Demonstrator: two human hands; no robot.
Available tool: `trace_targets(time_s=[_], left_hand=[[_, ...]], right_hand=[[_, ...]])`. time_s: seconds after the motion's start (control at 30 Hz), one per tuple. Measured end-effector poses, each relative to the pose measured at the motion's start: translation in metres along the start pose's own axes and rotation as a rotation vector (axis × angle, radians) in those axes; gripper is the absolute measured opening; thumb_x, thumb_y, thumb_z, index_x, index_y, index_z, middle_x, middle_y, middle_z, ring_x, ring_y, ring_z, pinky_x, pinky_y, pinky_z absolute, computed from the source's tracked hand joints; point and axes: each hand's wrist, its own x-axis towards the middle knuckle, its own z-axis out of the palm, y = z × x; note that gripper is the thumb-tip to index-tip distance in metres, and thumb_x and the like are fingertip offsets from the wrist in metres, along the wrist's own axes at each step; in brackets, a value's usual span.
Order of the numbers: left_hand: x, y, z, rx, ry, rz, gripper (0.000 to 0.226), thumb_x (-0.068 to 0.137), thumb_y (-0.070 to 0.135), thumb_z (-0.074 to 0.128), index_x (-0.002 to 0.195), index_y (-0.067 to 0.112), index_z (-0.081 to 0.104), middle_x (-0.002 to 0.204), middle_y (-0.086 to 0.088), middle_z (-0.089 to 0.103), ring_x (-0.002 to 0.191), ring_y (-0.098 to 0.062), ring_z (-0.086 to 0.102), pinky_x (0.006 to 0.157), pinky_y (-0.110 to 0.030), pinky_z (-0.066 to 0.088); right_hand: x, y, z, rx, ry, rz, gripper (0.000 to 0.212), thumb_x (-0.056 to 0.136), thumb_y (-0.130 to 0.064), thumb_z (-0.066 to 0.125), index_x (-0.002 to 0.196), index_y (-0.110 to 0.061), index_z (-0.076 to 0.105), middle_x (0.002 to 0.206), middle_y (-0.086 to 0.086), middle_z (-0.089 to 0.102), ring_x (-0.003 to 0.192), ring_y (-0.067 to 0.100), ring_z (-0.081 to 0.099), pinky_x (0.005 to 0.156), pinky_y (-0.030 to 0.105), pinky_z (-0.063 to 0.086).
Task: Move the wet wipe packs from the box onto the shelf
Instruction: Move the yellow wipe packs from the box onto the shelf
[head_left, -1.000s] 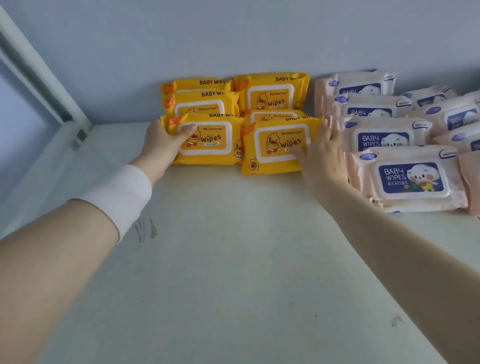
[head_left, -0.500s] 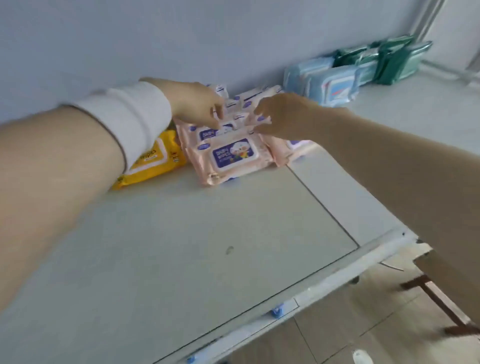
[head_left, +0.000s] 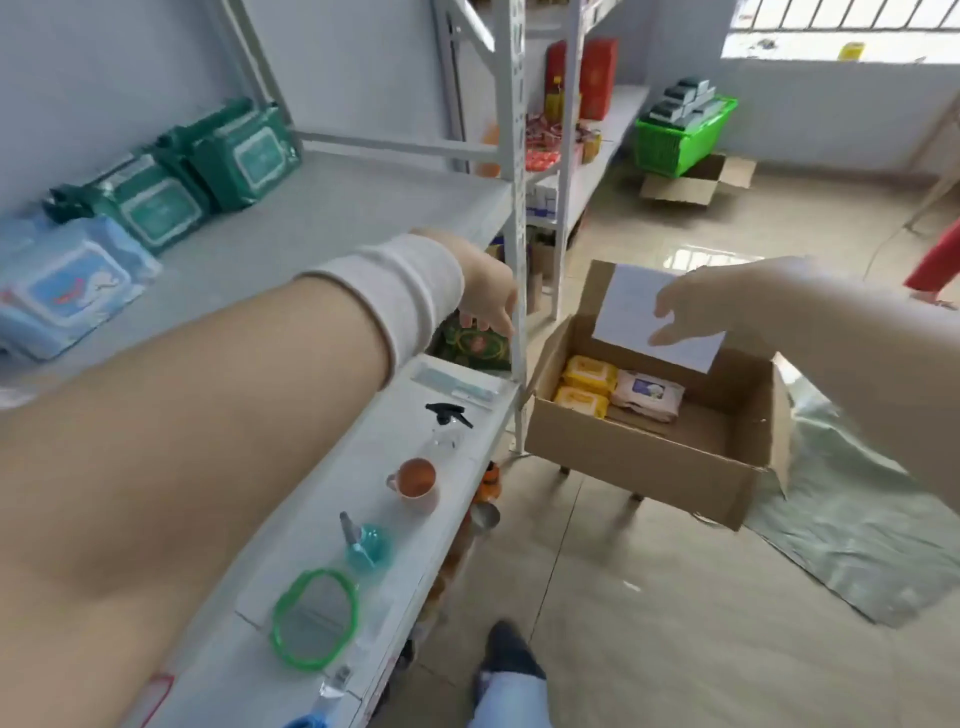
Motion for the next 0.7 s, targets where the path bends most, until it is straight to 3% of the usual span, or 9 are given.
trace_targets(time_s=[0.13,0.37,0.57,0.7], left_hand=[[0.11,0.04,-0.021,0.114,-0.069,0.068,0.05,0.091,0.05,0.046,0.127,0.016,0.054,0.125,-0.002,0.059,0.113,-0.026,0.057,0.1,-0.045,0.044],[0.292,0.08,-0.034,0.108,-0.23,0.173,0.048,0.096,0.04,0.045,0.13,0.006,0.048,0.13,-0.009,0.055,0.118,-0.03,0.052,0.102,-0.045,0.042],[0.403,0.095,-0.015,0.094,-0.389,0.192,0.043,0.095,0.042,0.045,0.123,0.01,0.052,0.126,-0.009,0.058,0.112,-0.029,0.055,0.094,-0.04,0.047],[0.472,0.098,0.016,-0.095,-0.43,0.139,0.048,0.093,0.044,0.046,0.129,0.011,0.045,0.13,-0.009,0.053,0.115,-0.028,0.052,0.09,-0.037,0.044]], right_hand=[[0.055,0.086,0.033,0.079,-0.099,0.122,0.05,0.095,-0.043,0.042,0.129,-0.007,0.05,0.13,0.01,0.054,0.118,0.025,0.051,0.1,0.03,0.041],[0.167,0.175,0.091,0.168,-0.328,0.236,0.05,0.095,-0.045,0.043,0.123,-0.006,0.055,0.123,0.01,0.059,0.114,0.026,0.055,0.094,0.031,0.044],[0.245,0.199,0.154,0.355,-0.481,0.193,0.053,0.093,-0.047,0.044,0.134,-0.013,0.045,0.133,0.007,0.052,0.119,0.027,0.052,0.096,0.037,0.046],[0.3,0.188,0.207,0.439,-0.599,0.123,0.048,0.093,-0.044,0.046,0.13,-0.014,0.049,0.128,0.008,0.056,0.113,0.027,0.056,0.088,0.033,0.047]])
